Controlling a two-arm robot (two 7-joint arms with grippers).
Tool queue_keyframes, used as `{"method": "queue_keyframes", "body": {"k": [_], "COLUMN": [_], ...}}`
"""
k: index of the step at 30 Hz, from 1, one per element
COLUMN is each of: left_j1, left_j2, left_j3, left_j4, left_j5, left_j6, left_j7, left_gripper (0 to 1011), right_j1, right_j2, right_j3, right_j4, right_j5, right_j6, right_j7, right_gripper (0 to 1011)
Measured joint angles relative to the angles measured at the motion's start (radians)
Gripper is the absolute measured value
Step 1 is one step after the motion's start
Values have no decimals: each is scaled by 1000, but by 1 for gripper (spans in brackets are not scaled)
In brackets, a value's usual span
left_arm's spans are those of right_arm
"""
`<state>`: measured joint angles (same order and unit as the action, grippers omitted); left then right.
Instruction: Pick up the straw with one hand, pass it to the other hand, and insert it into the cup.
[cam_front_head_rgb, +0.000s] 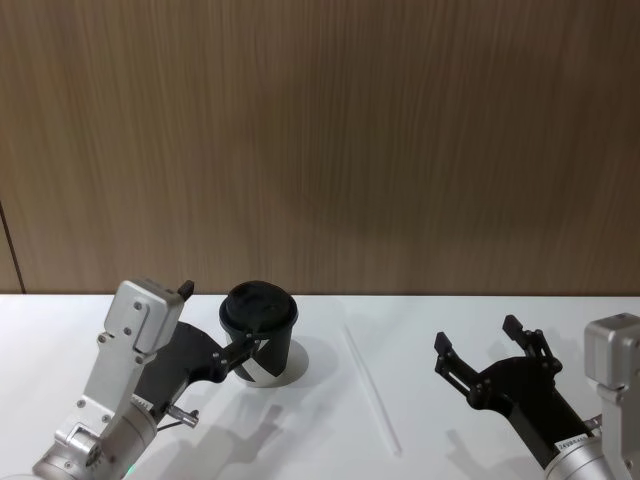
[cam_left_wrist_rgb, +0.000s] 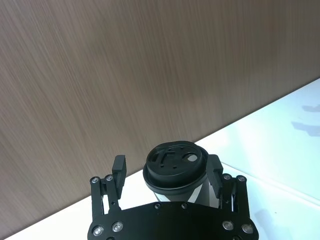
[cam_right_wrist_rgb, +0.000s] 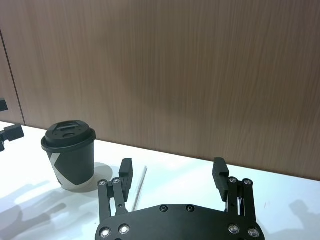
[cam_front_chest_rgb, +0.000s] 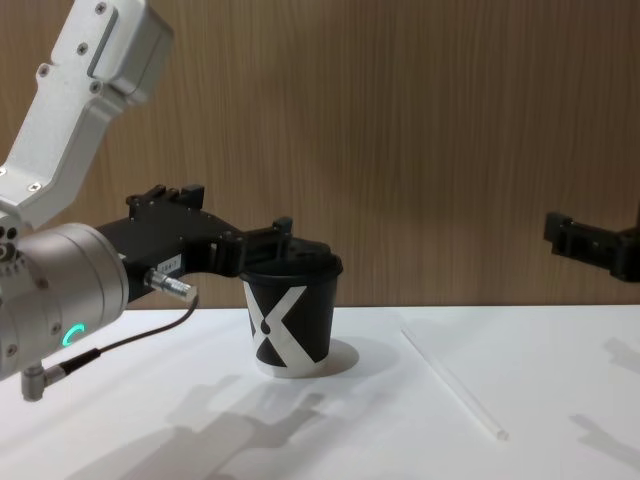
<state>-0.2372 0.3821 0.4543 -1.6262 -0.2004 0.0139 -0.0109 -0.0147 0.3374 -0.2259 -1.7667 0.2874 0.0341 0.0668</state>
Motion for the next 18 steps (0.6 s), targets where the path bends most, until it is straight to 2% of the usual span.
{"method": "queue_keyframes", "body": {"k": [18], "left_j1": [0], "left_j2": [0], "left_j3": [0], "left_j4": [0], "left_j5": [0], "left_j6": [0], "left_j7": [0], "left_gripper": [1003], "right_j1": [0], "right_j2": [0], "right_j3": [0], "right_j4": [0], "right_j5": [0], "right_j6": [0], "right_j7": [0], "right_gripper": [1001]}}
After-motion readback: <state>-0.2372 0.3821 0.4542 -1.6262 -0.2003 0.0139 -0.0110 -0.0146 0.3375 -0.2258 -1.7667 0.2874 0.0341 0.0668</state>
